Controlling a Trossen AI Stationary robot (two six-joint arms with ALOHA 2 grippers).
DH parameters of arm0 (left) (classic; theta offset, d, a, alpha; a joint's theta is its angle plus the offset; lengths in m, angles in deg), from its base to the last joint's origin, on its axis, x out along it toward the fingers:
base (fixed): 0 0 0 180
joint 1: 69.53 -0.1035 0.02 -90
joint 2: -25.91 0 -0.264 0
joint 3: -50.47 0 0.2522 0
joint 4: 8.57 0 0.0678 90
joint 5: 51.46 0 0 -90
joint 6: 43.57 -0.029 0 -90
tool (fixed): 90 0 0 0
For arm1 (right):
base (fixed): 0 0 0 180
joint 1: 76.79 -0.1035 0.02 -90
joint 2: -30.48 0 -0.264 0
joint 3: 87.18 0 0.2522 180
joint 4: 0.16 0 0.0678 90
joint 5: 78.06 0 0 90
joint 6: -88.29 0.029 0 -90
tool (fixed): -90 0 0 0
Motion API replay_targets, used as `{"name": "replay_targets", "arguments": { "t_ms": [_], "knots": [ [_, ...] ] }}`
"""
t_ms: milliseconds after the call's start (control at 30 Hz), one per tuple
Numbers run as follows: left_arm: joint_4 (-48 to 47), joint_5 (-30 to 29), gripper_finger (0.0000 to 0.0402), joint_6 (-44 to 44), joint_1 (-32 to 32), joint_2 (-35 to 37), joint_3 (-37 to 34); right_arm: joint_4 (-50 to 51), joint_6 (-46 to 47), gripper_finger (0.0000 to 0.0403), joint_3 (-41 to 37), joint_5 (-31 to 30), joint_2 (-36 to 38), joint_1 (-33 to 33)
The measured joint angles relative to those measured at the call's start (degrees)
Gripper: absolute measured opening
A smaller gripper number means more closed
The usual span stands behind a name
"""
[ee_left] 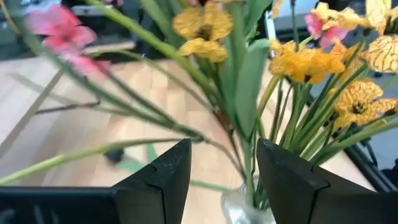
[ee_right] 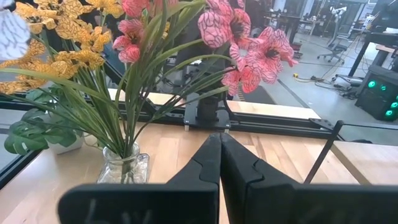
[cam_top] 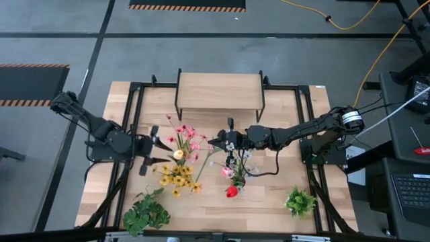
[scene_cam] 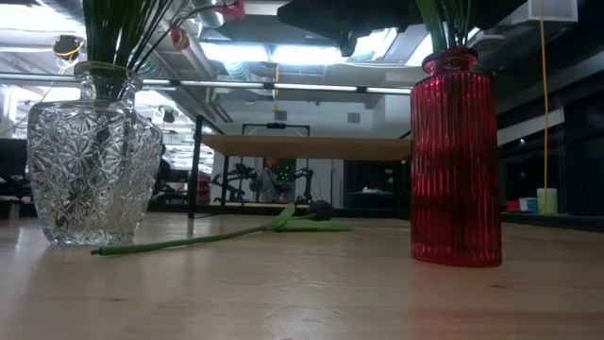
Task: Pick and place flowers into a vace then onto a shelf
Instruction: Put the black tulip into the transparent vase
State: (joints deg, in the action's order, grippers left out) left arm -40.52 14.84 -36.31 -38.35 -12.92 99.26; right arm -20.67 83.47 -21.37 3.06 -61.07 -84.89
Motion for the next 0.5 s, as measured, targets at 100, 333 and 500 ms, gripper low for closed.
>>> {"name": "replay_targets", "arguments": {
  "t_ms": [100,333,500],
  "knots": [
    [-7.4,-1.8,0.0174,1.9,0.0,0.6,4.1,0.2,0.0,0.0005,0.0,0.0,0.0,0.0],
    [-9.8,-8.8,0.0174,-2.9,0.0,0.7,10.4,0.8,-0.2,0.0005,0.0,0.0,0.0,0.0],
    [-9.9,-18.6,0.0174,-8.5,0.0,1.5,12.2,2.3,0.0,0.0005,0.0,0.0,0.0,0.0]
  ]
}}
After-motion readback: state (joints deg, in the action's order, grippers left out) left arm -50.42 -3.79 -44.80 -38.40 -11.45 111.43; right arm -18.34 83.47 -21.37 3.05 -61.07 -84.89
